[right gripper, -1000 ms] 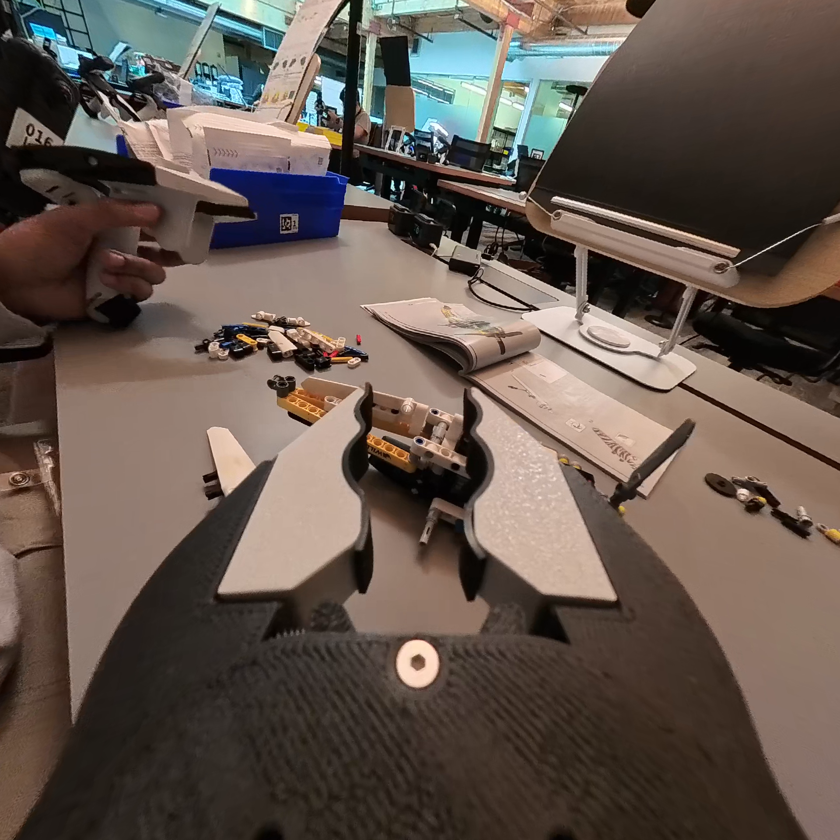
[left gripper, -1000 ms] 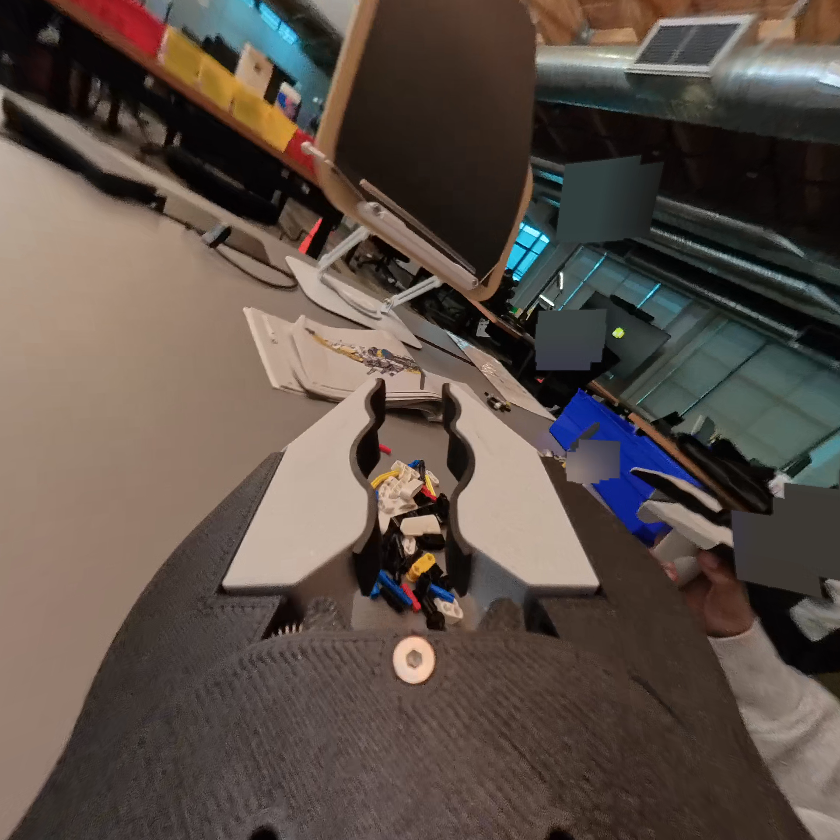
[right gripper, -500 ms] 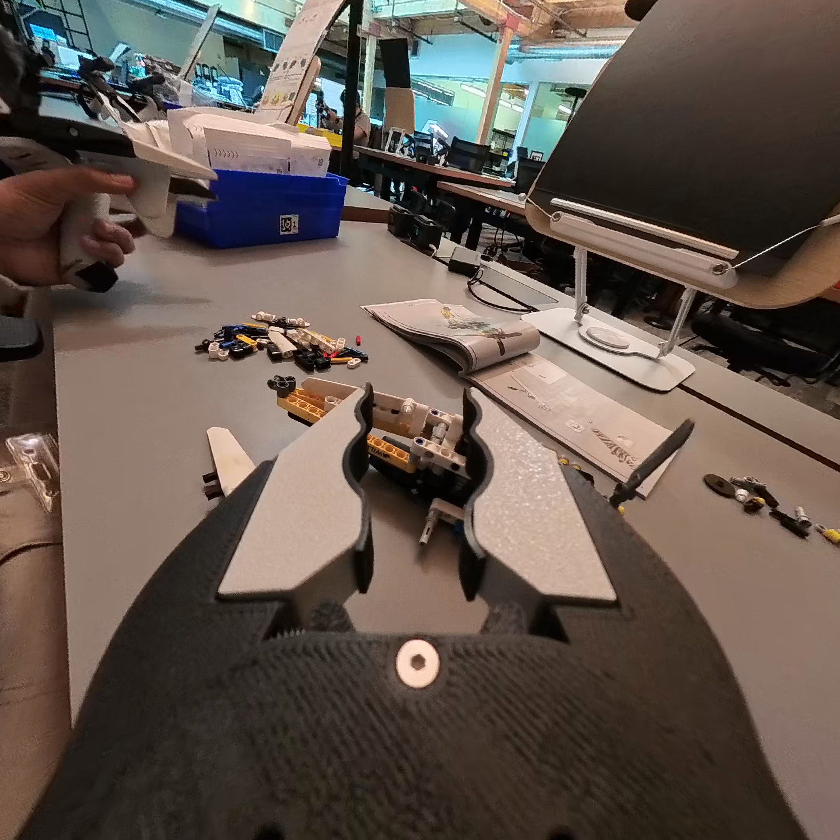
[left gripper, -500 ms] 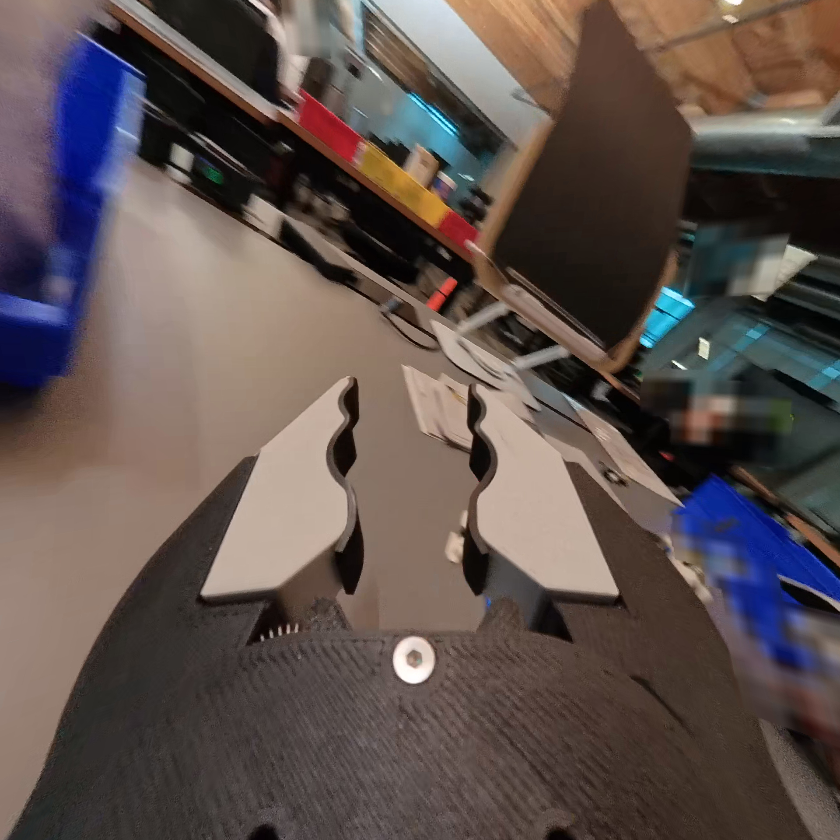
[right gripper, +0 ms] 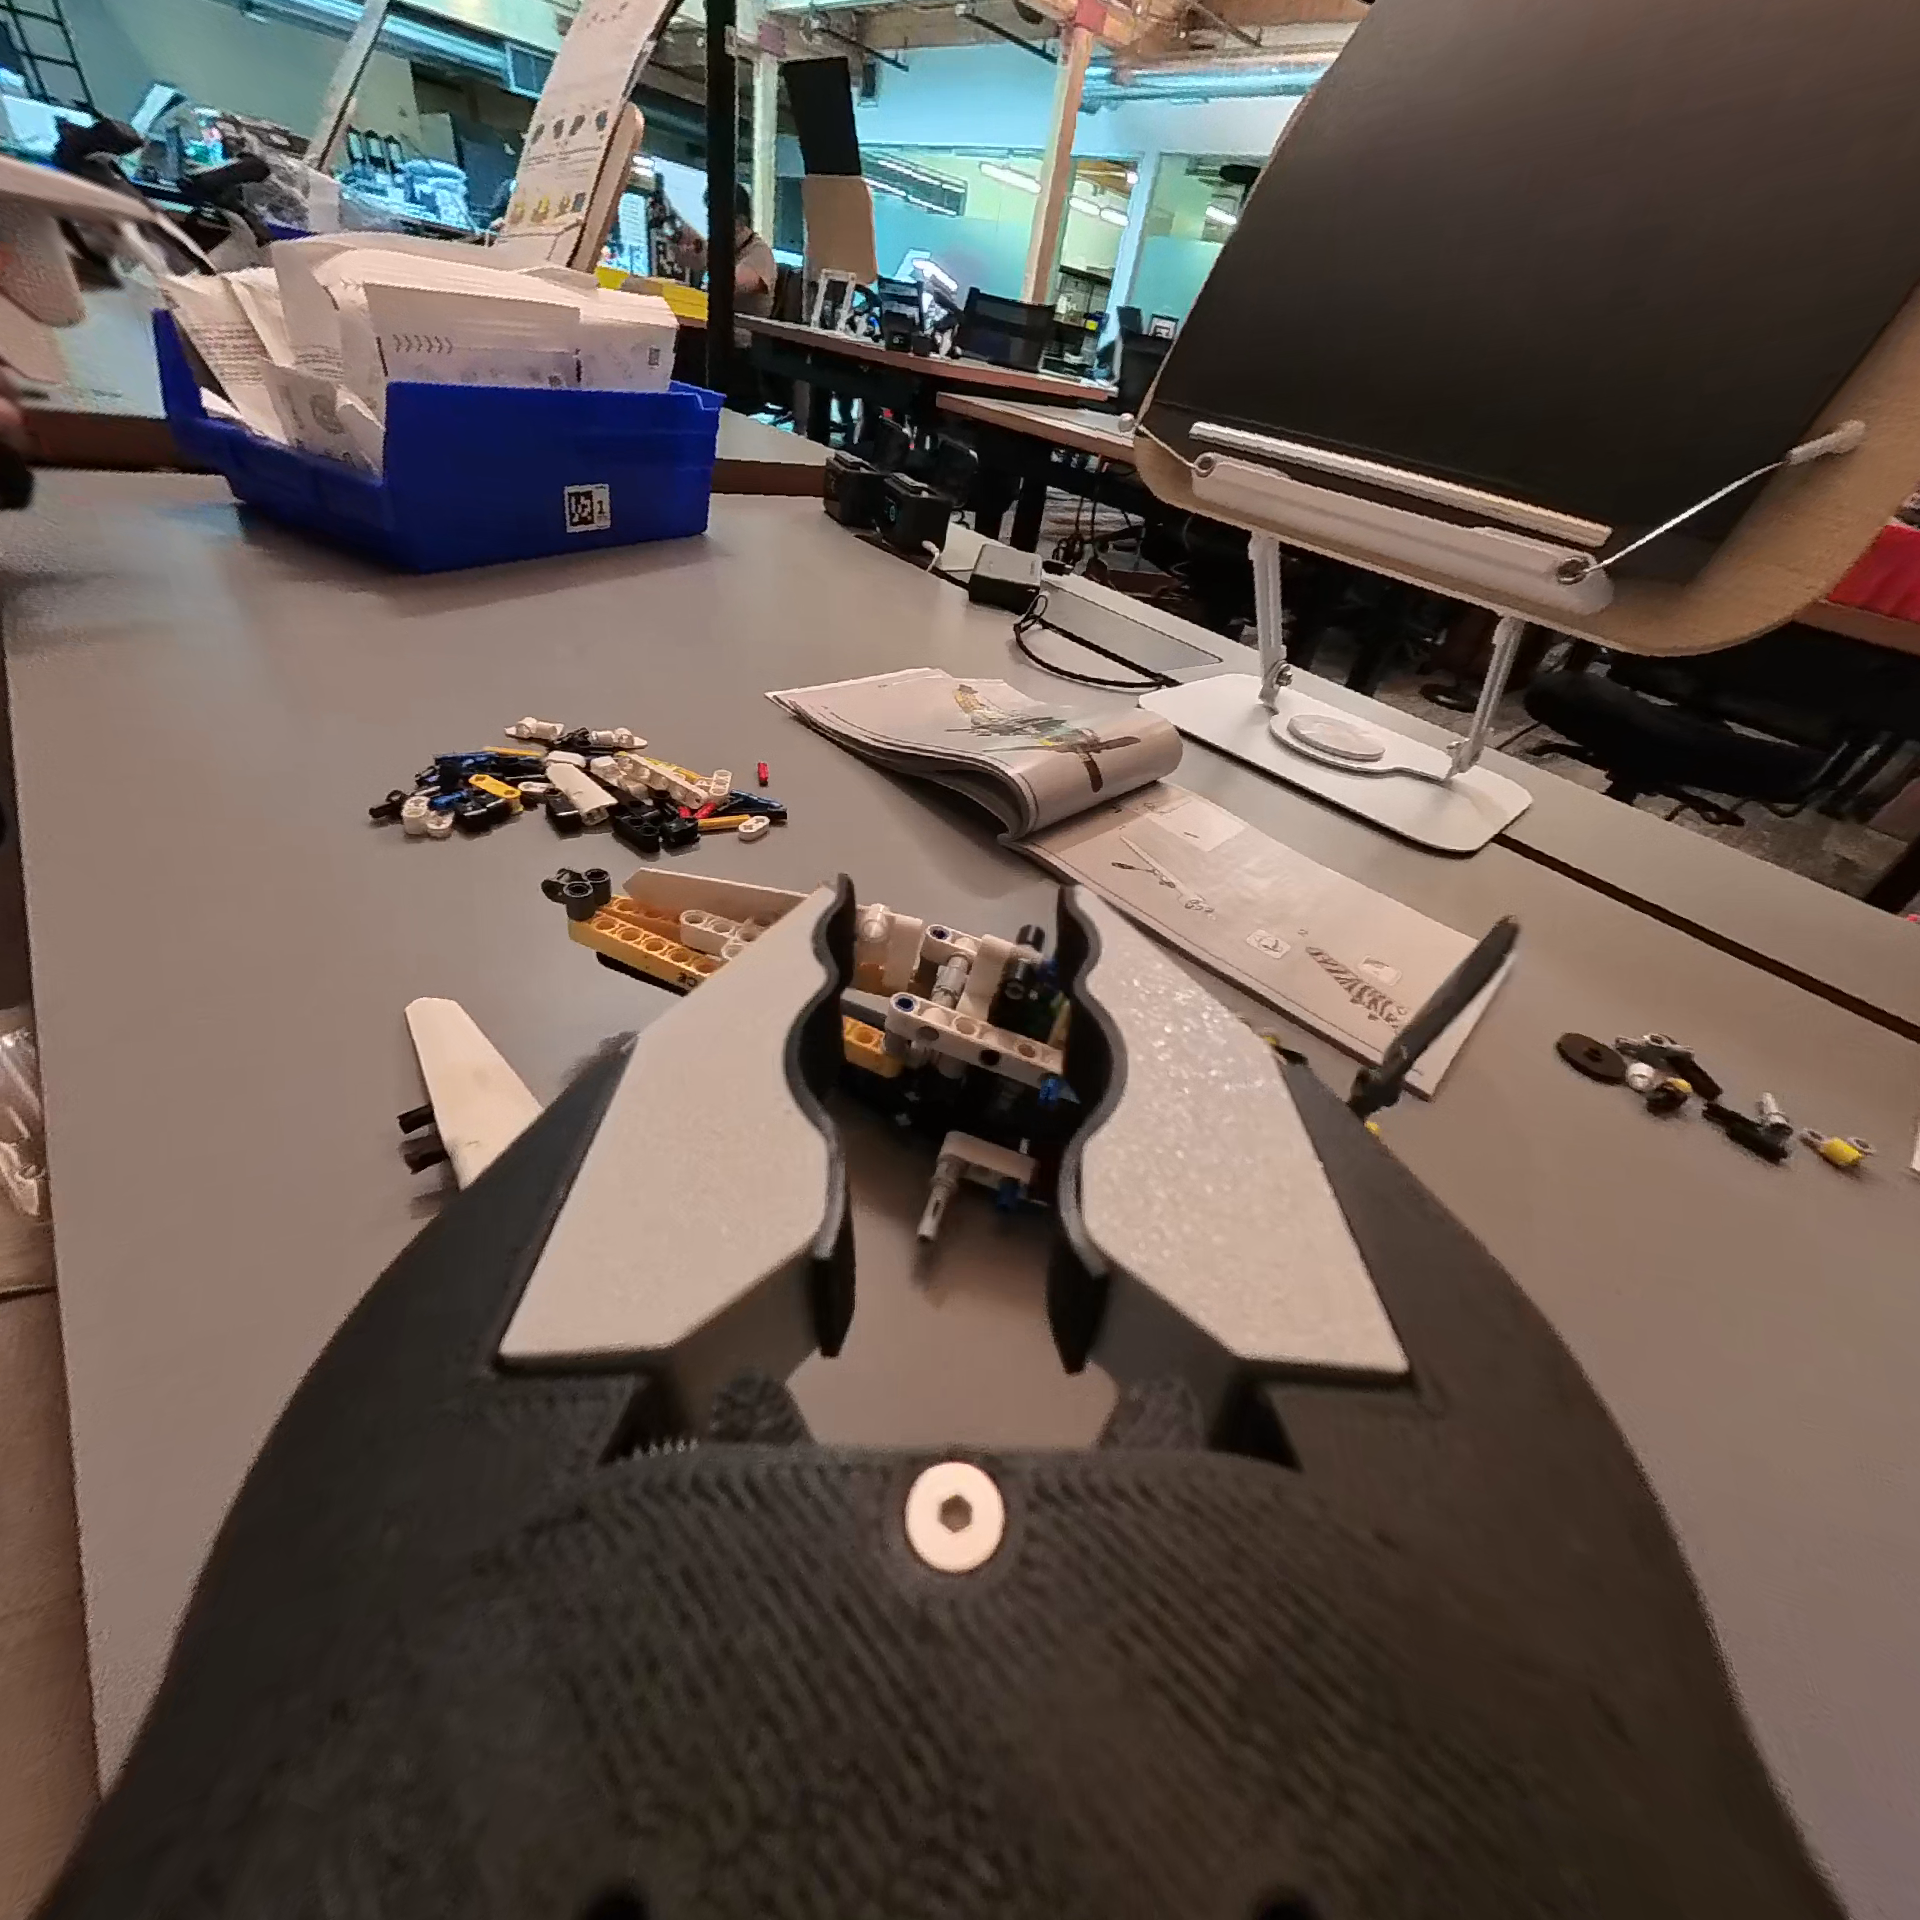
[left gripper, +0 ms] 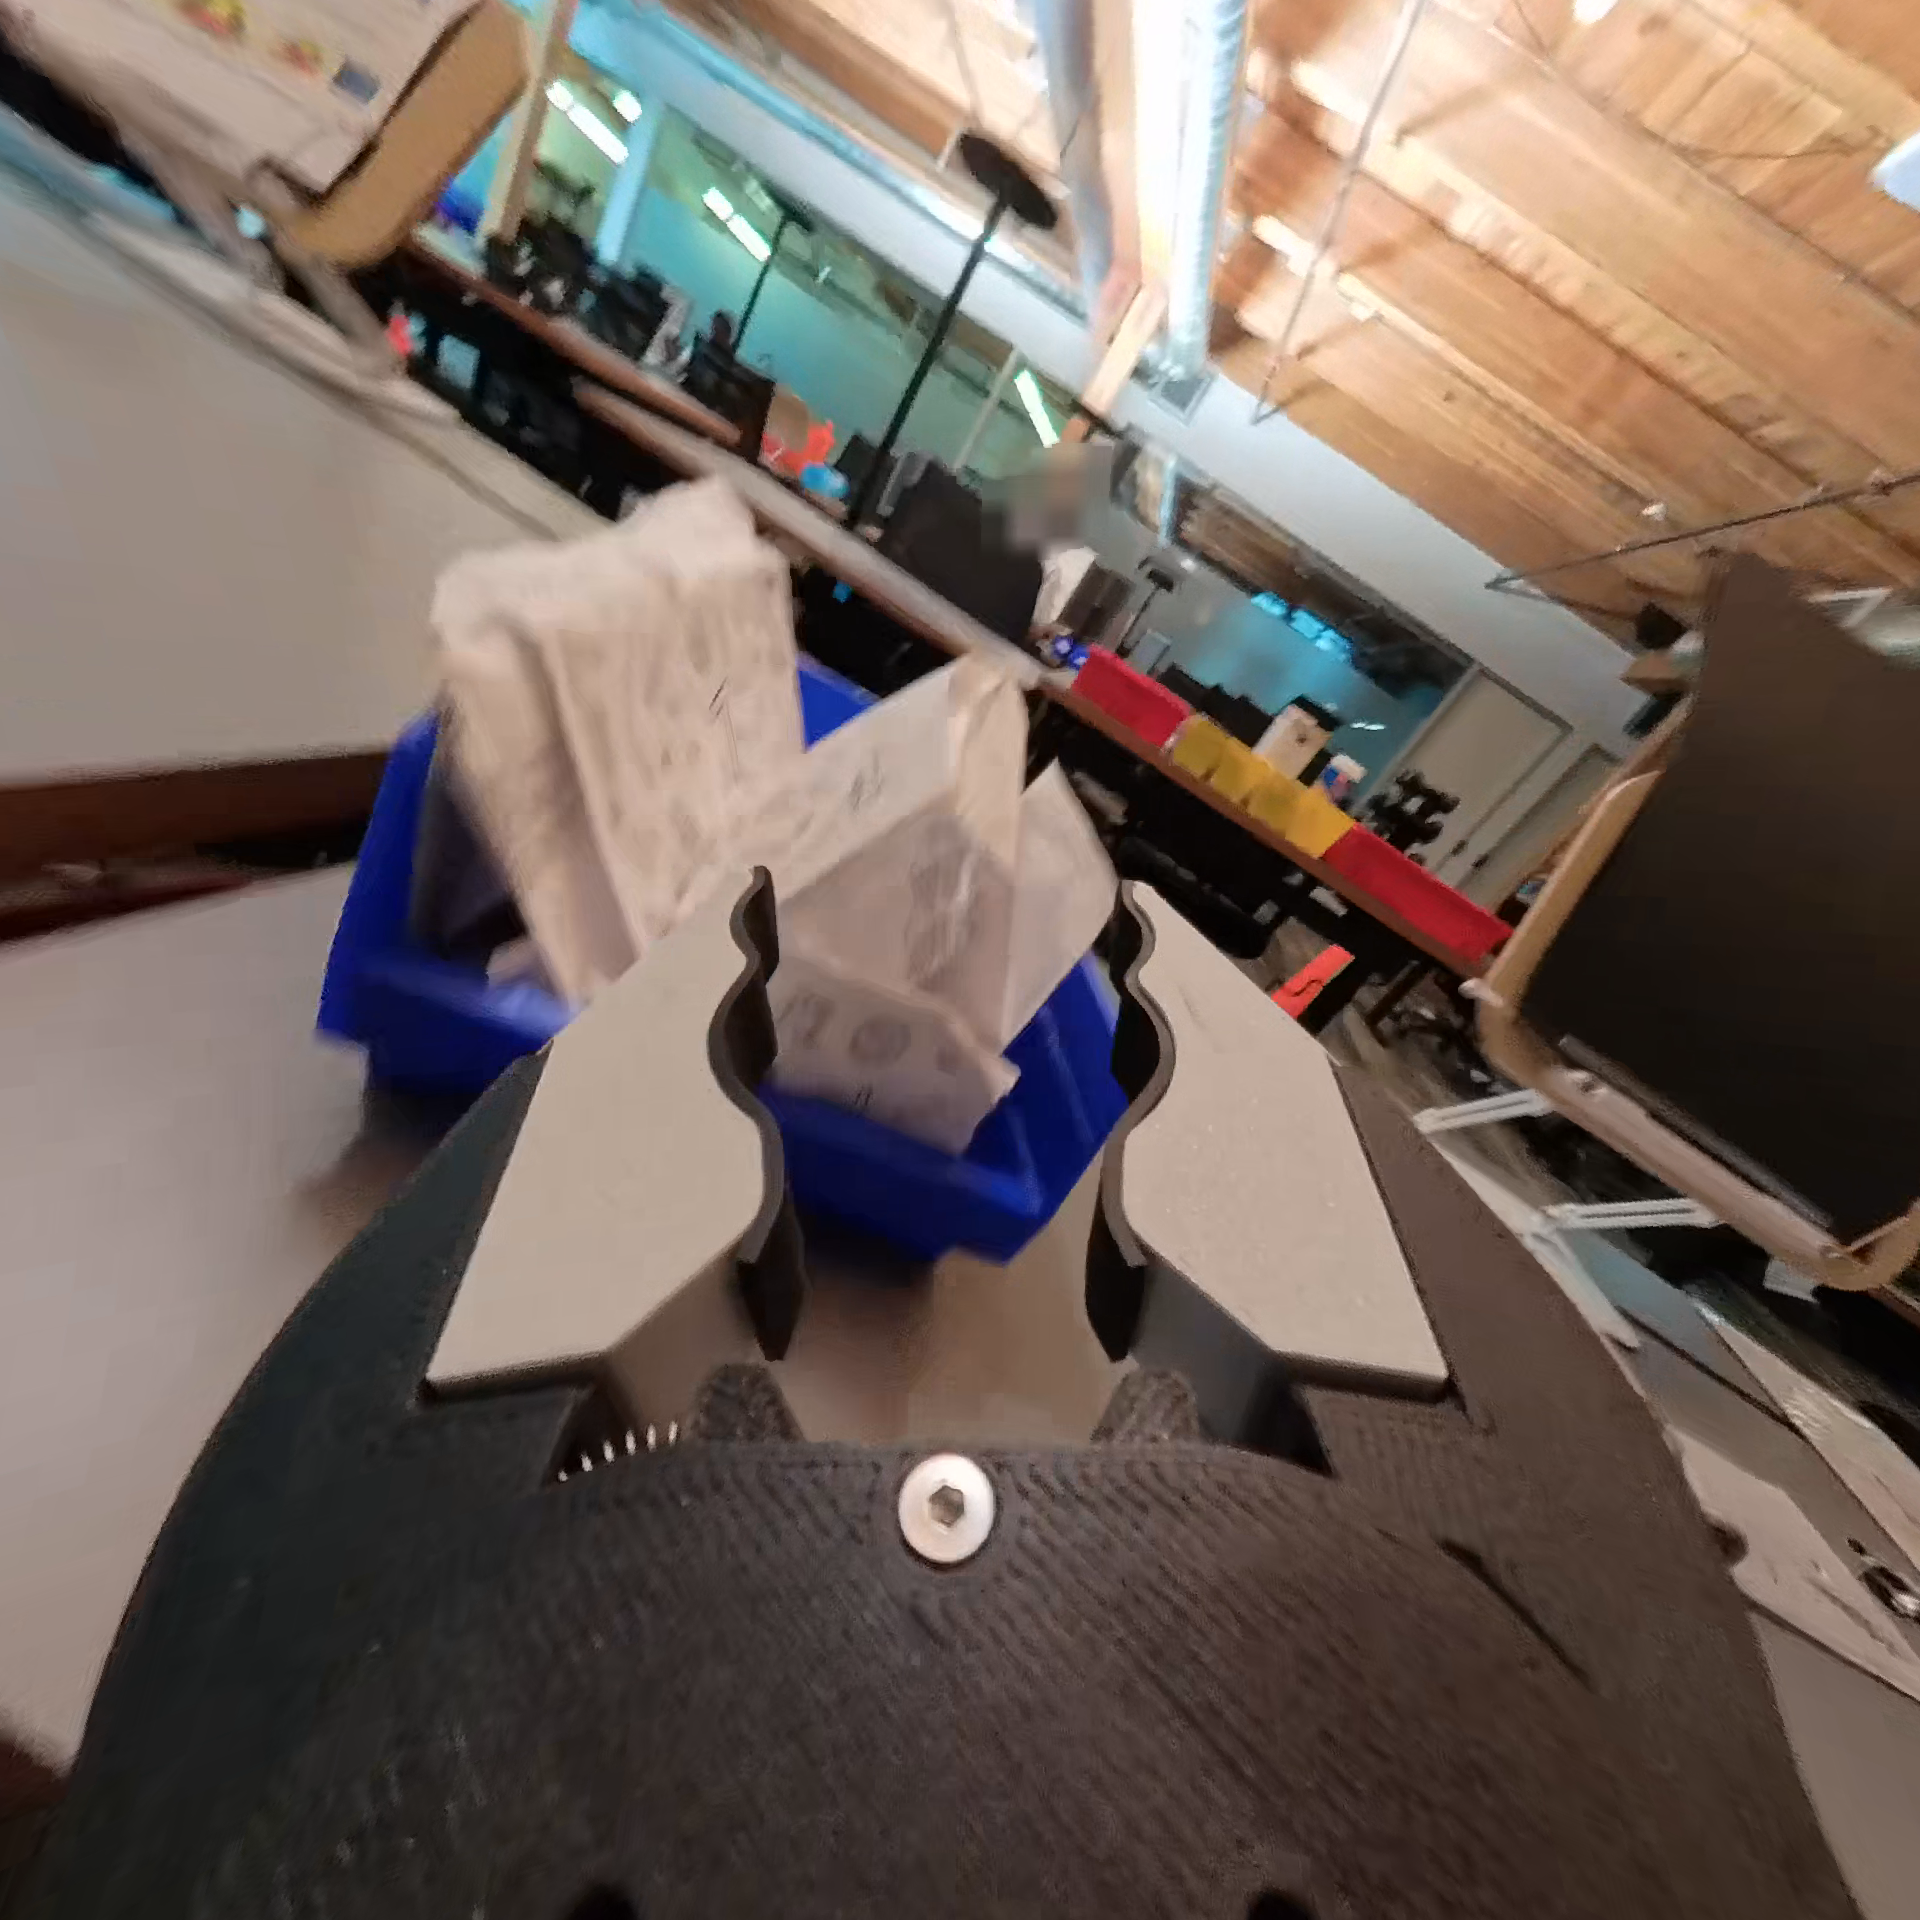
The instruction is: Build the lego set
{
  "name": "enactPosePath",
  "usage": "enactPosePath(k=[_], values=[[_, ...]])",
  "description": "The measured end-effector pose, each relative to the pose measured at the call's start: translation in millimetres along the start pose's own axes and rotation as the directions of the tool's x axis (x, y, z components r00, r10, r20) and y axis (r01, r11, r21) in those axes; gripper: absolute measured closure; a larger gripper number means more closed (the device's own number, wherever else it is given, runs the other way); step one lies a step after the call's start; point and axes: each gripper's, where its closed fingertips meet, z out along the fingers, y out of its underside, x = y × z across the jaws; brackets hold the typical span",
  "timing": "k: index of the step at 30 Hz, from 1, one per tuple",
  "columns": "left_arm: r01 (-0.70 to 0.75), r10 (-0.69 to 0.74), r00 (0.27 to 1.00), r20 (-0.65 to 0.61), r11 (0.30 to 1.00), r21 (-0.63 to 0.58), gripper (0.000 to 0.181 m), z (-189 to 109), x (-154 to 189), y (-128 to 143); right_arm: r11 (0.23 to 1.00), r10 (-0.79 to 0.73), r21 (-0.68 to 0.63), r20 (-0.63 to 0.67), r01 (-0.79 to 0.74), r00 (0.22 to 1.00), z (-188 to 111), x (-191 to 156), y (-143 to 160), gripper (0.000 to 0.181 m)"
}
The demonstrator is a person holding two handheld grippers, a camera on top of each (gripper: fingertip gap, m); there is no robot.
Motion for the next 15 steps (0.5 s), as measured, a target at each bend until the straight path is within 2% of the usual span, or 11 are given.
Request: enactPosePath(k=[3,5,6,8,10,12,15], values=[[-0.153,0.153,0.986,-0.062,0.988,-0.003,0.119,26.0,29.6,-46.2,0.999,0.052,0.013,-0.004,-0.052,0.999,-1.3,6.5,-1.2,0.145],[-0.343,0.343,0.939,-0.018,0.939,-0.018,0.119,48.1,39.5,-66.5,0.996,0.089,0.024,0.007,-0.089,0.996,-2.6,9.3,-2.4,0.144],[-0.419,0.42,0.907,0.016,0.906,-0.056,0.119,58.3,37.4,-68.5,0.994,0.099,0.035,0.006,-0.099,0.995,-3.9,10.5,-3.6,0.144],[-0.45,0.472,0.878,0.079,0.87,-0.199,0.12,73.1,19.6,-55.8,0.993,0.102,0.063,-0.014,-0.101,0.995,-7.0,13.7,-6.6,0.146],[-0.353,0.402,0.911,0.088,0.874,-0.333,0.12,78.3,4.7,-27.2,0.992,0.101,0.076,-0.028,-0.099,0.994,-8.5,15.4,-8.0,0.148],[-0.263,0.303,0.952,0.045,0.883,-0.388,0.12,78.1,2.8,-1.6,0.993,0.103,0.068,-0.03,-0.101,0.994,-7.6,15.7,-7.1,0.147],[-0.222,0.26,0.965,0.03,0.873,-0.435,0.119,81.1,-7.4,8.2,0.993,0.107,0.047,-0.023,-0.106,0.994,-5.2,15.3,-4.5,0.148]])
